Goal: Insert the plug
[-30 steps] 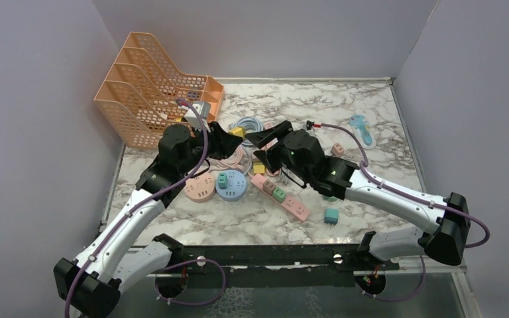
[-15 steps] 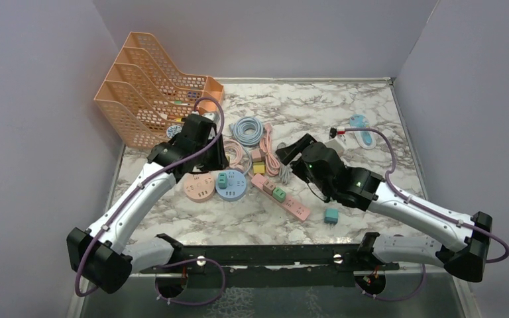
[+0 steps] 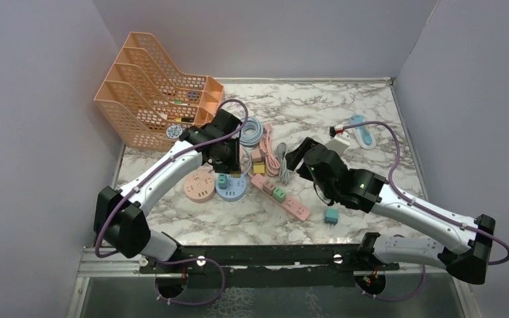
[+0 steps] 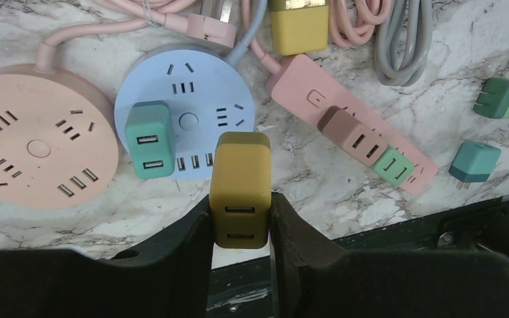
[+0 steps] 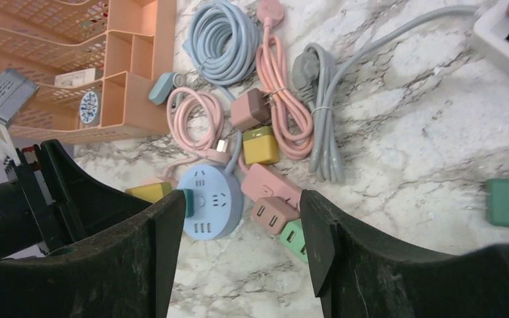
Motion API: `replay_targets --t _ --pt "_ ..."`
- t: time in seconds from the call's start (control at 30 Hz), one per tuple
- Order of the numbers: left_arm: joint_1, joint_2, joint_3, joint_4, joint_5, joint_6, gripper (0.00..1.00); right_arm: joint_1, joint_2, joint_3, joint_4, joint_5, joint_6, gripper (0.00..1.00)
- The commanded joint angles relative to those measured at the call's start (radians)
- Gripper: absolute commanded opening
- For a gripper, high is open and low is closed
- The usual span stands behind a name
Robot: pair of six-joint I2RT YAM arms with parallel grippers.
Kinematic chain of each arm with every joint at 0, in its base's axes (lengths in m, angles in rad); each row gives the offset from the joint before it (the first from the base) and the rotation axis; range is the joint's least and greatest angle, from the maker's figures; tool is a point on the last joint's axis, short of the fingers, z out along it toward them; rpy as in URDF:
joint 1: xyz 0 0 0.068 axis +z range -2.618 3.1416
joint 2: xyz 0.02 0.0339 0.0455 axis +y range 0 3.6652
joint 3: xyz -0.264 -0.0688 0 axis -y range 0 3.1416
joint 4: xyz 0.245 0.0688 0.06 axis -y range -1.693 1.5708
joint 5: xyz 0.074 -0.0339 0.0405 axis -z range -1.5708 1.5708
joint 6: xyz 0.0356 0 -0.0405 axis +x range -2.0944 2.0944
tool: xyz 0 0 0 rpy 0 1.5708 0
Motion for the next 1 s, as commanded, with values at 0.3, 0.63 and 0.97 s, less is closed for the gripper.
replay_targets --t 0.3,0.63,0.97 --pt "-0.063 0.229 0.143 -0.109 -0.048 0.007 0.0 0.002 -0.061 -0.025 -0.008 0.122 -0.192 0.64" --pt "-0.063 0.282 0.167 -0.131 -0.081 0.023 0.0 0.001 -0.069 -0.034 -0.007 0.147 -0.199 0.64" --pt "-0.063 0.344 0.162 -0.116 -0.073 0.033 0.0 0.002 -0.067 -0.031 -0.004 0.145 -0.209 0.64"
